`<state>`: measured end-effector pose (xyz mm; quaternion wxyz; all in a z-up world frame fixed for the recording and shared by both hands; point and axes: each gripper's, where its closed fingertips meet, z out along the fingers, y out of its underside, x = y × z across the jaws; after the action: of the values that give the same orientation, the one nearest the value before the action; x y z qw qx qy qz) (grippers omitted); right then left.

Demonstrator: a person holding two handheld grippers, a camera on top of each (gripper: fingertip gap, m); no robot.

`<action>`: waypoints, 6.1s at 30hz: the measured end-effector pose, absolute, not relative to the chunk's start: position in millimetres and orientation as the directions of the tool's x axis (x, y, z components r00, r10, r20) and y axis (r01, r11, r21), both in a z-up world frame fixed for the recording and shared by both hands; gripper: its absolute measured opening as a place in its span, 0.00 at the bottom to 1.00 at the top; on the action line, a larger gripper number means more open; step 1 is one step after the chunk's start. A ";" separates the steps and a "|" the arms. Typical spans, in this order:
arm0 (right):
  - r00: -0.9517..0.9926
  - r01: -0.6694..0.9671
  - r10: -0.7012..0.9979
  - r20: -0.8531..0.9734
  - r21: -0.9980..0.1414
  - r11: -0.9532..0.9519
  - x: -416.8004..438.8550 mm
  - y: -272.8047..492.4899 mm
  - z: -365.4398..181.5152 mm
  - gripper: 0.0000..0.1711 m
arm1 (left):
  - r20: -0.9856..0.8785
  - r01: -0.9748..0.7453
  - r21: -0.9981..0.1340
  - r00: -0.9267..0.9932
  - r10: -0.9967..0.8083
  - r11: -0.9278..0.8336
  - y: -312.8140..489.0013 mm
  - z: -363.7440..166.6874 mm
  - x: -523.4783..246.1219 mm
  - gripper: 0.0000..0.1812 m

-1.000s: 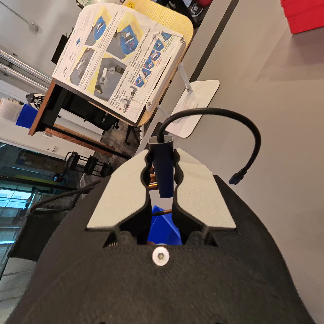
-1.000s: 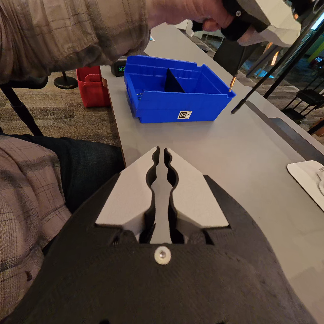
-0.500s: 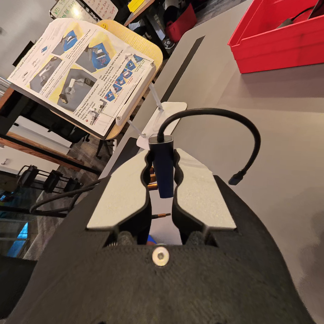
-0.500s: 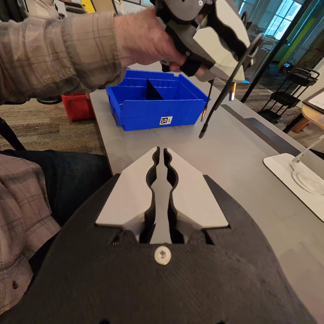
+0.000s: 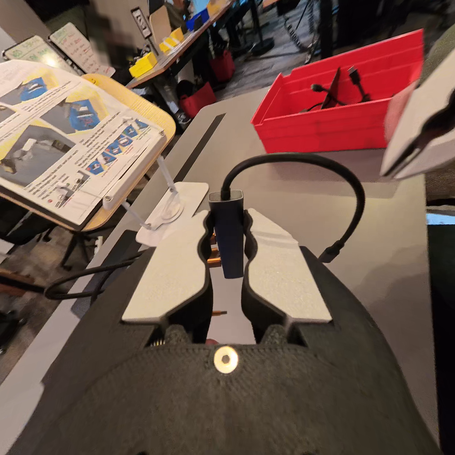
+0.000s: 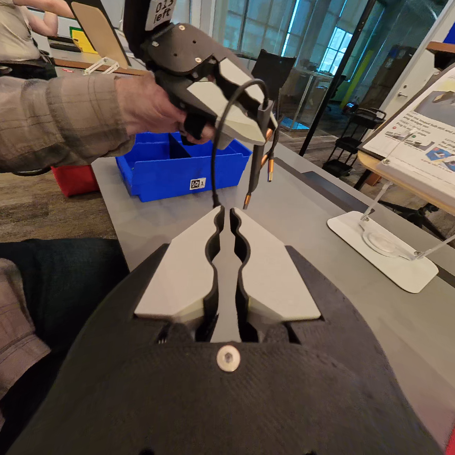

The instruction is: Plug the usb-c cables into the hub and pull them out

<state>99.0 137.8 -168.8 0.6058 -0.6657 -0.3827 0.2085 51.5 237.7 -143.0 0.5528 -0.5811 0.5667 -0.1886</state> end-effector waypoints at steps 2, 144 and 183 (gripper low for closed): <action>0.623 0.263 0.758 0.196 -0.964 0.032 100.1 141.2 -167.3 0.01 | -0.374 -0.405 -0.879 0.260 -0.890 0.251 229.6 -140.0 54.8 0.13; 0.257 0.793 0.388 0.885 -0.423 0.439 97.6 214.0 -207.8 0.13 | -0.836 -0.669 -0.259 -0.206 -0.509 0.697 235.1 -213.6 96.1 0.06; 0.287 0.863 0.453 0.844 -0.433 0.260 111.2 239.8 -228.2 0.02 | -0.855 -0.673 -0.235 -0.200 -0.478 0.702 226.5 -214.2 110.9 0.14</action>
<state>111.2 239.8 -228.2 0.5545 -0.5795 -0.5678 -0.1849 110.9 226.5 -214.2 0.5098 -0.3743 0.7687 0.0954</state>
